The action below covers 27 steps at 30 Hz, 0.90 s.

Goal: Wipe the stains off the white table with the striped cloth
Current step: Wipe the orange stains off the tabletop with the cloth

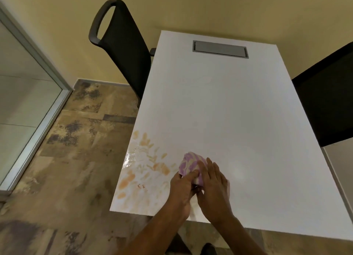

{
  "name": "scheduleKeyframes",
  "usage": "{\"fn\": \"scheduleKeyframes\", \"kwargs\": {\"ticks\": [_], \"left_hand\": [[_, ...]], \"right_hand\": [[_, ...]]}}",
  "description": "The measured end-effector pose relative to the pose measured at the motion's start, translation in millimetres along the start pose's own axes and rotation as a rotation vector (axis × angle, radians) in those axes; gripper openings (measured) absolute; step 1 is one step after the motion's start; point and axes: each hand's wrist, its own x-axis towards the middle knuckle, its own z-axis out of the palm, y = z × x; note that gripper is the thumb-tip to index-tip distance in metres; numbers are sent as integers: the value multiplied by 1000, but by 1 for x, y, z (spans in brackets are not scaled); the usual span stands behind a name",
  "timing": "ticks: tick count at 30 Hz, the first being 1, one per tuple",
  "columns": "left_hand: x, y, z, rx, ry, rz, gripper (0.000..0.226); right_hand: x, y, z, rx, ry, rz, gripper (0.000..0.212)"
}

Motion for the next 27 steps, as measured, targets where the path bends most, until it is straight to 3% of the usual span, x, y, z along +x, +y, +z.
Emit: {"fn": "scheduleKeyframes", "kwargs": {"ticks": [8,12,19,23,27], "left_hand": [[-30,-55,20,75,12,132,27],[-46,-86,25,207,-40,277,35],[-59,-136,-39,642,322,580,32],[-60,-150,-92,935,507,708,56],[-51,-157,-139,1162,620,714,72]], "right_hand": [[-29,52,-11,279,93,-3,63],[-39,85,-20,328,188,-42,56],[-39,133,-13,231,291,-103,68],[-47,142,13,125,109,-104,67],[-62,149,49,-57,-89,-140,65]]}}
